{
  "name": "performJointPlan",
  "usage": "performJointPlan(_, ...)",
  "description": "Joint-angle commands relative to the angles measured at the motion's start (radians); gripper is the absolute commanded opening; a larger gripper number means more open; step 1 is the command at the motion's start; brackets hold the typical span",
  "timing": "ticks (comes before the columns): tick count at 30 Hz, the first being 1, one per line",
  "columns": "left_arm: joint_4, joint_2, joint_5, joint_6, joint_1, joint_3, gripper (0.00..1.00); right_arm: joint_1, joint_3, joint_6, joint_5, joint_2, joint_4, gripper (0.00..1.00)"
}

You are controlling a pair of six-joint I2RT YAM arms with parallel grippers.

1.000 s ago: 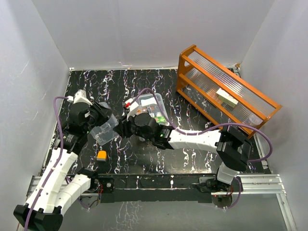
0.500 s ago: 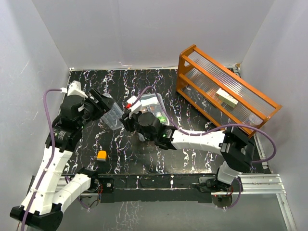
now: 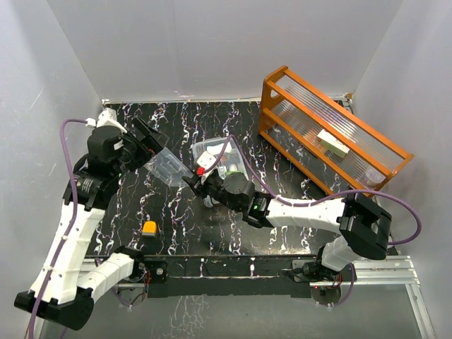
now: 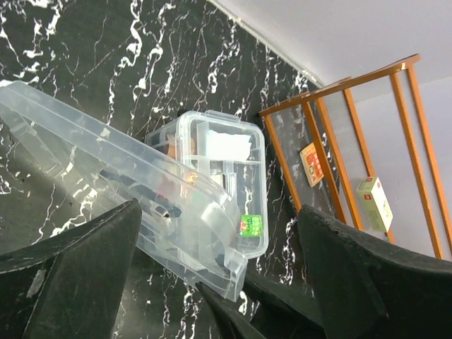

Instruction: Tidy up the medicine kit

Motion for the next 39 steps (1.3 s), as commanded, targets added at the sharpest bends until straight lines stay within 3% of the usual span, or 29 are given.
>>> performJointPlan(1, -0.041, 0.029, 0.031, -0.018, 0.0, 0.031, 0.92, 0.003, 0.034, -0.115, -0.02, -0.036, 0.11, 0.14)
performJointPlan(6, -0.032, 0.016, -0.007, -0.064, 0.0, -0.027, 0.86, 0.003, 0.064, -0.19, -0.017, -0.016, 0.107, 0.15)
performJointPlan(11, 0.005, 0.023, -0.053, -0.096, 0.0, -0.067, 0.59, 0.003, 0.102, -0.278, -0.118, 0.005, 0.045, 0.17)
performJointPlan(16, 0.012, 0.026, -0.047, -0.098, 0.0, -0.083, 0.38, 0.003, 0.121, -0.357, -0.149, 0.031, 0.039, 0.18)
performJointPlan(20, 0.008, 0.017, -0.055, -0.084, 0.0, -0.086, 0.25, 0.003, 0.139, -0.34, -0.122, 0.041, 0.026, 0.31)
performJointPlan(24, 0.054, -0.025, -0.059, -0.075, 0.0, -0.116, 0.14, 0.002, 0.159, -0.2, -0.117, 0.019, -0.035, 0.53)
performJointPlan(29, 0.137, -0.093, -0.059, -0.081, 0.001, -0.141, 0.12, 0.003, 0.126, -0.028, -0.161, -0.069, -0.088, 0.76)
performJointPlan(32, 0.2, -0.14, -0.053, -0.073, 0.001, -0.154, 0.12, -0.003, 0.128, 0.165, -0.077, -0.138, -0.162, 0.86)
performJointPlan(39, 0.492, -0.225, 0.054, -0.07, 0.001, -0.228, 0.14, -0.179, 0.326, 0.897, -0.101, -0.161, -0.578, 0.87)
